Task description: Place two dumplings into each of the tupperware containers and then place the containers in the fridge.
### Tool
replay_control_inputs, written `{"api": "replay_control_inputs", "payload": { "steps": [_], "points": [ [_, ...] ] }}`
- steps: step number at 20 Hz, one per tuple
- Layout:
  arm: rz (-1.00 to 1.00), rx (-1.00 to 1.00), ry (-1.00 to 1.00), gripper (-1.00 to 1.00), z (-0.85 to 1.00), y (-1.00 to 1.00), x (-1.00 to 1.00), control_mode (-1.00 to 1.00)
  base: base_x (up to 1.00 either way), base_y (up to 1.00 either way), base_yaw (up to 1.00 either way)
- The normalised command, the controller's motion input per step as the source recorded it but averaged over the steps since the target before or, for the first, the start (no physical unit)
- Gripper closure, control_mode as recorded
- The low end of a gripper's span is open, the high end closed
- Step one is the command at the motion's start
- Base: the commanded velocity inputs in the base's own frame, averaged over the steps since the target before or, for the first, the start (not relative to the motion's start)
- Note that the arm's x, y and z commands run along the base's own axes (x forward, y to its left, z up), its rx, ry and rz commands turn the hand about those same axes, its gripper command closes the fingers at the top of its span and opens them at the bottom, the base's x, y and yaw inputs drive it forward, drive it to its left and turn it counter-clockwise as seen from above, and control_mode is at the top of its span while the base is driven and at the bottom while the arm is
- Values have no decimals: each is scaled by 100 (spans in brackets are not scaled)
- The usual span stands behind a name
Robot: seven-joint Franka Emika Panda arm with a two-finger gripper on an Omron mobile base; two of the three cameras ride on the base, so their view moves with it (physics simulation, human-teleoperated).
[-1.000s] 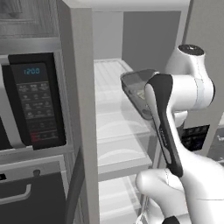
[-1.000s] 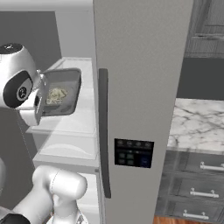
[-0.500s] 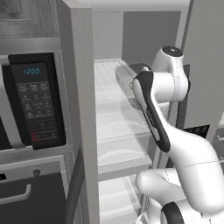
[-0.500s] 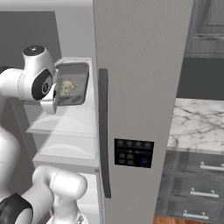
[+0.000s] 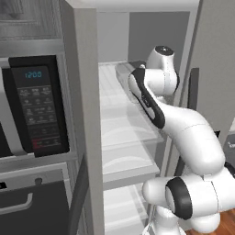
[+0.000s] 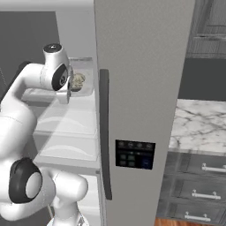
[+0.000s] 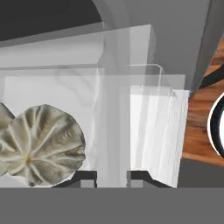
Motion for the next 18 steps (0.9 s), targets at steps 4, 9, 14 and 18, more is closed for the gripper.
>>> {"api": "replay_control_inputs", "payload": {
  "steps": [4, 9, 14, 18],
  "points": [
    [0, 0, 12, 100, 0, 22, 91, -100, 0, 0, 0],
    [0, 0, 2, 100, -7, 6, 90, -100, 0, 0, 0],
    [0, 0, -1, 100, -8, 0, 58, -100, 0, 0, 0],
    [-1, 0, -5, 100, -6, 0, 47, -100, 0, 0, 0]
  ]
}}
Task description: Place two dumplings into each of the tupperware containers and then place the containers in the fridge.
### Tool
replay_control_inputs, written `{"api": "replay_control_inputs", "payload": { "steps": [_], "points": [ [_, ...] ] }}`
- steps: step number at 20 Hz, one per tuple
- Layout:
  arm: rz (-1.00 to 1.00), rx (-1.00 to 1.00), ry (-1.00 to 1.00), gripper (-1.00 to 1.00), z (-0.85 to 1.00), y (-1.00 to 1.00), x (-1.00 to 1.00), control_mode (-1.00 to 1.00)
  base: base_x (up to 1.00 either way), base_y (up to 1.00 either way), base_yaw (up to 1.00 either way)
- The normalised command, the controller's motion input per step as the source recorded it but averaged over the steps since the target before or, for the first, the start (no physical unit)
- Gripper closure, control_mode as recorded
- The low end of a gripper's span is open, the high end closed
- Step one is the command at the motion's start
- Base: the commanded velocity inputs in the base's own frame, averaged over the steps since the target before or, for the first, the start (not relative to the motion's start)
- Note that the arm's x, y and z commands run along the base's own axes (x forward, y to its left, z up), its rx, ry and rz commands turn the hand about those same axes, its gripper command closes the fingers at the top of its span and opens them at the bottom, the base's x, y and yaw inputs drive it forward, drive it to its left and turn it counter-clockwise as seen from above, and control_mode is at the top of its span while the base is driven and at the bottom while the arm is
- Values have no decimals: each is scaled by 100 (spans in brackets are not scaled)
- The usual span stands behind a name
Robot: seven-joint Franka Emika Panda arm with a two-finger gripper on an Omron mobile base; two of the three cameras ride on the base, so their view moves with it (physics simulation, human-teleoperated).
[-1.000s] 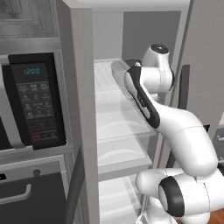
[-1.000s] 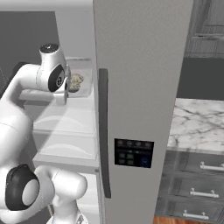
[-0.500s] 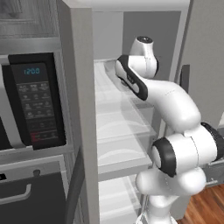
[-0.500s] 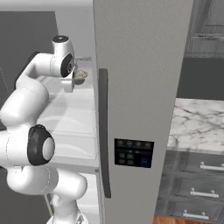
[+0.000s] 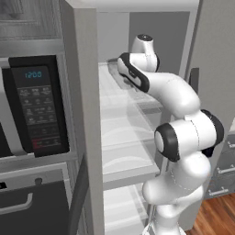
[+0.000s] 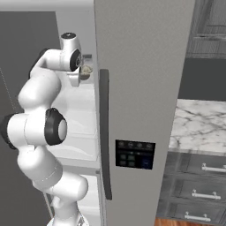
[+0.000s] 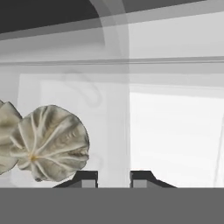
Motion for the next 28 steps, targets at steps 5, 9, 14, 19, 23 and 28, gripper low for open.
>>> {"api": "replay_control_inputs", "payload": {
  "steps": [5, 9, 14, 19, 23, 28],
  "points": [
    [-4, 0, -3, 100, -1, 0, 31, -100, 0, 0, 0],
    [-1, 0, 0, -100, 0, 0, 5, -100, 0, 0, 0],
    [0, 0, -12, -100, 0, 0, -23, -100, 0, 0, 0],
    [-6, 0, -26, -100, -5, -1, -85, -100, 0, 0, 0],
    [-7, 0, -8, -100, 0, -12, -100, -100, 0, 0, 0],
    [-3, 0, 2, -100, 5, -9, -100, -100, 0, 0, 0]
  ]
}}
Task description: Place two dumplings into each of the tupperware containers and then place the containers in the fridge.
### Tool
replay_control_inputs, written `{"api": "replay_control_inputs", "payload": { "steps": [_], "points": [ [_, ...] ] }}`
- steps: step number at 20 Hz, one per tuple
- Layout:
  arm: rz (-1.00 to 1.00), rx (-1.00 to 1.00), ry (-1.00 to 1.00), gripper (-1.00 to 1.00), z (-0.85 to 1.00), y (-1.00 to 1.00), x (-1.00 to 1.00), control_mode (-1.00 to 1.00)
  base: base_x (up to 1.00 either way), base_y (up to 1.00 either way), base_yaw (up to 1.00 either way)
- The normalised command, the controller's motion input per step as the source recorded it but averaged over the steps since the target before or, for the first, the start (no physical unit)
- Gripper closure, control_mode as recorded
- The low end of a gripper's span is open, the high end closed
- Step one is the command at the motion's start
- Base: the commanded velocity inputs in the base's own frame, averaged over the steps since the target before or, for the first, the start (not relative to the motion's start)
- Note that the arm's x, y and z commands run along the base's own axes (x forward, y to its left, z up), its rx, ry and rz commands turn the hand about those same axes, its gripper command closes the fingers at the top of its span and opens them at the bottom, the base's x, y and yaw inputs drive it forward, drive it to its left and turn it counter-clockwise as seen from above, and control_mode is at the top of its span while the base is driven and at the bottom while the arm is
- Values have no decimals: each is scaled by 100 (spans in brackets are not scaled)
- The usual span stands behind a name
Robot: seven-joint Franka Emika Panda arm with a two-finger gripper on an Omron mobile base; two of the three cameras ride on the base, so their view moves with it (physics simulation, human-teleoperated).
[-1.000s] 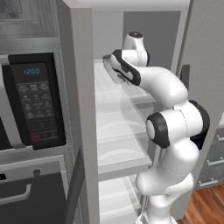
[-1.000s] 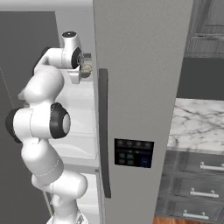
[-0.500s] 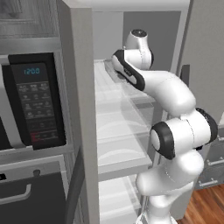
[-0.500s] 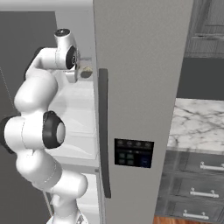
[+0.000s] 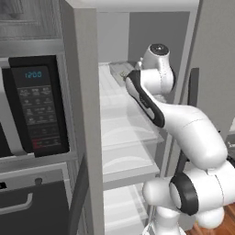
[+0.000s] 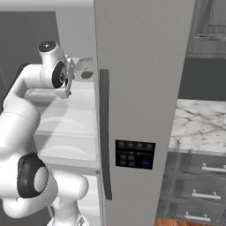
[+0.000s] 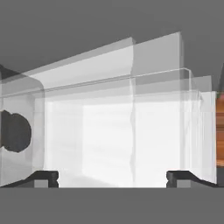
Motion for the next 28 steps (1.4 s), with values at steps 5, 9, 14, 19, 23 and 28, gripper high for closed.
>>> {"api": "replay_control_inputs", "payload": {
  "steps": [5, 9, 14, 19, 23, 28],
  "points": [
    [3, -3, 14, -100, 5, -2, -100, -100, 0, 0, 0],
    [10, -8, 26, -100, 7, -2, -100, -100, 0, 0, 0],
    [16, -8, 30, -100, 6, -15, -98, -100, 0, 0, 0],
    [30, -3, 21, -100, 0, -26, -100, -100, 0, 0, 0],
    [50, -6, 8, -100, 0, 0, -100, -100, 0, 0, 0],
    [43, -4, 15, -100, 0, 0, -99, -100, 0, 0, 0]
  ]
}}
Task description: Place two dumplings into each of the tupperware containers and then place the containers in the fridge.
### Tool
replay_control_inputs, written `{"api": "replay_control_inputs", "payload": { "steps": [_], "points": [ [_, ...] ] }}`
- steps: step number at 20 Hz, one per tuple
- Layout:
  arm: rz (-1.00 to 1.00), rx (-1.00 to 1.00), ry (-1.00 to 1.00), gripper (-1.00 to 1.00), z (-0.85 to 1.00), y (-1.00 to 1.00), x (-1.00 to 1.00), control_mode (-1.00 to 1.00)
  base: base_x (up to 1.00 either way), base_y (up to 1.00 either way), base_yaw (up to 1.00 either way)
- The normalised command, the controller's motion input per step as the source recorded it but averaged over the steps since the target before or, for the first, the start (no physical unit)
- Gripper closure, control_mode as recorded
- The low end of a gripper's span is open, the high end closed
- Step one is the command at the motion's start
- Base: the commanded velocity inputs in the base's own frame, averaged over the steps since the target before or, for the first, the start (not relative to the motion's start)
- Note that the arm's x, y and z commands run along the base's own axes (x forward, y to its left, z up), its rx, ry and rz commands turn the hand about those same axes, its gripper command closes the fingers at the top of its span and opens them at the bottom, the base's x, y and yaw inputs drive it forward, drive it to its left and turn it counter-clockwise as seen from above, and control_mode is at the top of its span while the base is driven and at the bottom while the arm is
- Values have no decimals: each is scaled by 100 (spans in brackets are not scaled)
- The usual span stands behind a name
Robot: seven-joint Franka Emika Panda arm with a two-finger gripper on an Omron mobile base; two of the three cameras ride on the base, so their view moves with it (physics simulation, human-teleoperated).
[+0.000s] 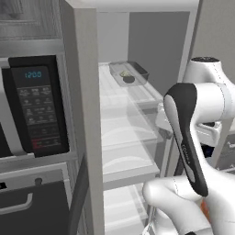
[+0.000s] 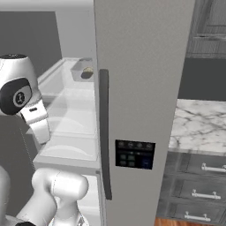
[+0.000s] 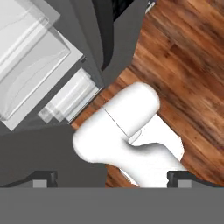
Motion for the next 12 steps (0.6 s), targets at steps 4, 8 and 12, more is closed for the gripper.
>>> {"api": "replay_control_inputs", "payload": {
  "steps": [4, 8, 12],
  "points": [
    [21, 0, 5, -100, 12, 3, -29, -100, 0, 0, 0],
    [21, 0, 0, -100, 17, 1, -7, -100, 0, 0, 0],
    [12, 0, -1, -100, 31, 0, -18, -100, 0, 0, 0]
  ]
}}
